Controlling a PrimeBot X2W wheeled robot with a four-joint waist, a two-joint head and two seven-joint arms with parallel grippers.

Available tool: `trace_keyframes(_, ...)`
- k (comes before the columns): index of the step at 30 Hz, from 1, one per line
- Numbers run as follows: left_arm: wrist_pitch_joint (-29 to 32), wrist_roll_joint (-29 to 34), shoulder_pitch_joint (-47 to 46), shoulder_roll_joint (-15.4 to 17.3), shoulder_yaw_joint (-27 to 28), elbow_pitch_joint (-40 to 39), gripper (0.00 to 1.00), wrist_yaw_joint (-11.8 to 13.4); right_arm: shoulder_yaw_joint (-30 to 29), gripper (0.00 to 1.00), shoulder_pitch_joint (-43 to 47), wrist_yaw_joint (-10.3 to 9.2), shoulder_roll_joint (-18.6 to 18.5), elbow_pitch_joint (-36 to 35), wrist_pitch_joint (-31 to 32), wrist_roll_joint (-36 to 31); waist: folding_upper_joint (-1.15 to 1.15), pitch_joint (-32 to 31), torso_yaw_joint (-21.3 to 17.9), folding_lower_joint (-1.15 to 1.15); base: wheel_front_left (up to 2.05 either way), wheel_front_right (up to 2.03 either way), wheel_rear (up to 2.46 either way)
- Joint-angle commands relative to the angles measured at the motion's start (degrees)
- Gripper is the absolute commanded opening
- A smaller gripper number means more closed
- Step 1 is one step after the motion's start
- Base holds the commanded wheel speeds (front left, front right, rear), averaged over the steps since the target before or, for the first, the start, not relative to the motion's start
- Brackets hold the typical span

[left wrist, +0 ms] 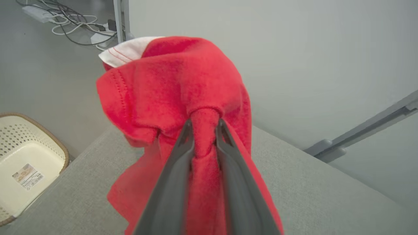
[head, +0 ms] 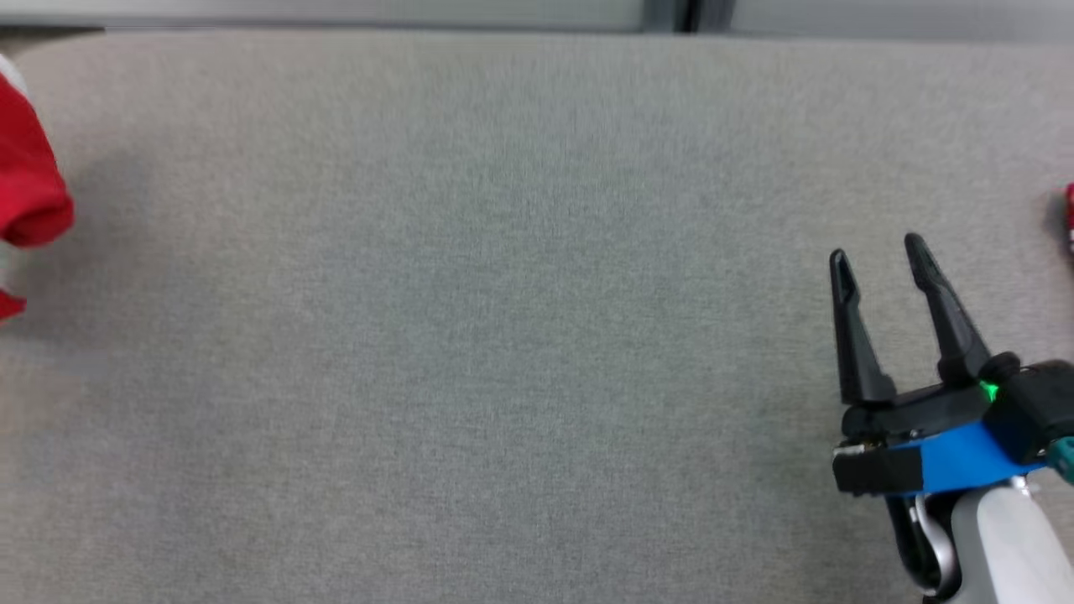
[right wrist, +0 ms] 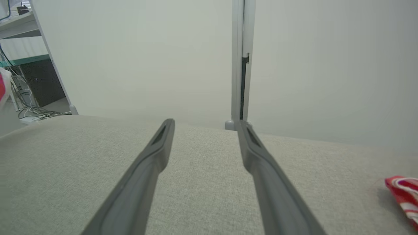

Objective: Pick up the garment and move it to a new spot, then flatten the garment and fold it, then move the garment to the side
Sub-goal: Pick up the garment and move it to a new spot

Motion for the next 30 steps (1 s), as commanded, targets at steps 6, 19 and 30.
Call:
trace_keyframes(6,4.99,-0.64,-4.78,-1.08,-5.92,-11.12,0.0,-2.3,-0.04,1.0,3.54,0.01,1.75,2.08,-0.23,0.69,0.0,-10.08,-4.38,0.02,0.0,0.0,0.0)
trace_keyframes(19,11.83,-3.45,-2.28,-14.28,-25.55,-19.36,0.0,-6.21,2.21,1.0,3.91,0.01,1.85,2.29,1.32,2.11,0.0,-13.48,-10.62,0.02,0.0,0.0,0.0)
trace_keyframes(30,-4.92,6.33,7.49,-21.29,-36.36,2.76,0.0,-7.86,3.03,1.0,2.61,0.01,1.45,2.09,2.03,2.28,0.0,-10.61,-16.74,0.02,0.0,0.0,0.0)
